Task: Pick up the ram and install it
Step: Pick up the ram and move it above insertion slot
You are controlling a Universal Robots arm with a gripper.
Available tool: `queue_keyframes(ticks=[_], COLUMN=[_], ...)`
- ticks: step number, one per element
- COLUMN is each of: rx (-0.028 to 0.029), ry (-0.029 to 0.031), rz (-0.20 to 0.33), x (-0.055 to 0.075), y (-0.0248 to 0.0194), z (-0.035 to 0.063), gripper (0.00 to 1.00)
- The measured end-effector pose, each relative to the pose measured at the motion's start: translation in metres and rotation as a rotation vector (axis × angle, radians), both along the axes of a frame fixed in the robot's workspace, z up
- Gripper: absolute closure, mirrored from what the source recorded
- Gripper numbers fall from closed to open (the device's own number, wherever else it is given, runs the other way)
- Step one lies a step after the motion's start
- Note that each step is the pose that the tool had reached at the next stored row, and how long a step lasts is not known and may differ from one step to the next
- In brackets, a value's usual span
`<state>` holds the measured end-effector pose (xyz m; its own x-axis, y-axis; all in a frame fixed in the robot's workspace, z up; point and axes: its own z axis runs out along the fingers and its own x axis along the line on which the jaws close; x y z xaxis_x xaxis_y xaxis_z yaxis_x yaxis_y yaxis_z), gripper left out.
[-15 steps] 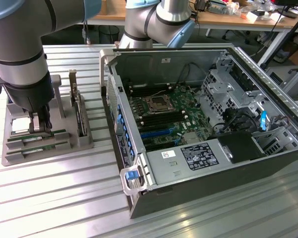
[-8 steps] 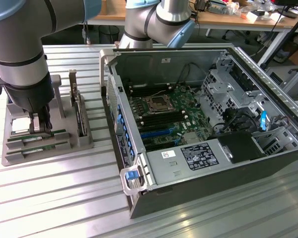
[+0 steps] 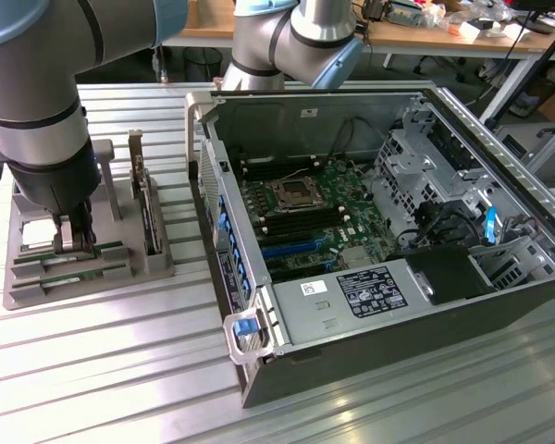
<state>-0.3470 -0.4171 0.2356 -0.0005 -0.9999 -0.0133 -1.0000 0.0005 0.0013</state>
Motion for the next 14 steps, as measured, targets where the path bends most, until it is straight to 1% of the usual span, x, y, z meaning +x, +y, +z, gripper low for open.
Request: queue_keyframes(ticks=[1,4,7,9,11,14], rx=[0.0000,0.0001,0.0001,-0.0001,0.0000,0.0001], ry=[-0.0001,-0.0001,-0.0001,0.0001,0.0000,-0.0001], rz=[0.000,0.000,0.000,0.000,0.000,0.000], x=[0.000,-0.001,-0.001,-0.002,-0.005,-0.010], y=[-0.0019,-0.0046,-0.0090,-0.0110,-0.0140,-0.0171], z=[-0.0005,-0.0013,-0.0027,-0.0033,-0.0046,-0.0064], gripper=[0.70,0.70,0.70,0.70,0.70,0.70])
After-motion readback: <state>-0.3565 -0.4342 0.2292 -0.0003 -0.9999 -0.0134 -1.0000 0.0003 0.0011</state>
